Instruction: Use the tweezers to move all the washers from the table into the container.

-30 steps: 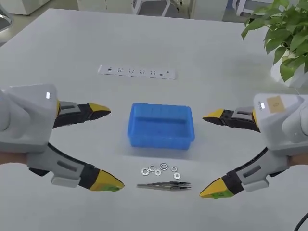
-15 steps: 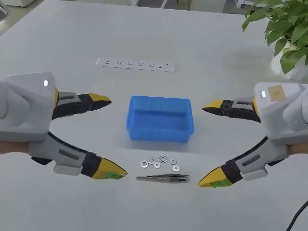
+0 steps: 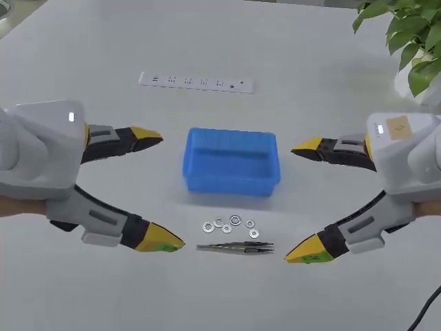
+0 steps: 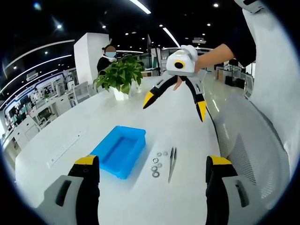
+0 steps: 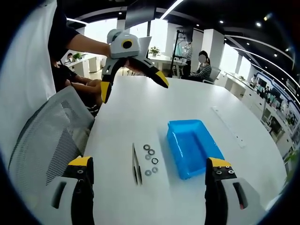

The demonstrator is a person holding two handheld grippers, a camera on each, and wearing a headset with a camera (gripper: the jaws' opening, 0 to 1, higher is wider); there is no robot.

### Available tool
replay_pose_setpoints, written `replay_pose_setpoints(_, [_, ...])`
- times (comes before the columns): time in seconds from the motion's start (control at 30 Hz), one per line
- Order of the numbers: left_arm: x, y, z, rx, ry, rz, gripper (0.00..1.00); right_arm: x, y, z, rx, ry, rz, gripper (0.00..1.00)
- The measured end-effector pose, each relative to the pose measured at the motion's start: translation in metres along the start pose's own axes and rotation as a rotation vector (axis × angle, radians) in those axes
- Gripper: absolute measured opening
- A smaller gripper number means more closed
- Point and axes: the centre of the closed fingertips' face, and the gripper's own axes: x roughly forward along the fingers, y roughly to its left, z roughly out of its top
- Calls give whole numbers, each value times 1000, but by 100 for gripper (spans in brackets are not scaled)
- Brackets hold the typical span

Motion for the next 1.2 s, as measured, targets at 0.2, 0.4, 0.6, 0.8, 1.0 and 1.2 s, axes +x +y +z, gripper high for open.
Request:
replay_pose_setpoints(0.2, [6,-3,-15,-9,40,4,100,5,5,-4,-22,0,0,97])
replay_pose_setpoints(0.4, [10,-10,-23,-22,50,3,99,15,10,-18,-44,48,14,82])
replay_pose_setpoints(0.6, [19,-15,-34,-11,79,-7,97,28,15,-27,-57,73,17,76])
replay_pose_setpoints(0.8, [33,-23,-42,-35,100,-32,93,39,17,-35,-13,89,12,66])
replay_pose_setpoints(1.0, [45,-34,-55,-20,123,-65,87,50,30,-49,40,126,69,50])
replay_pose_setpoints(1.2, [55,-34,-62,-41,131,-87,79,59,37,-51,59,135,99,41])
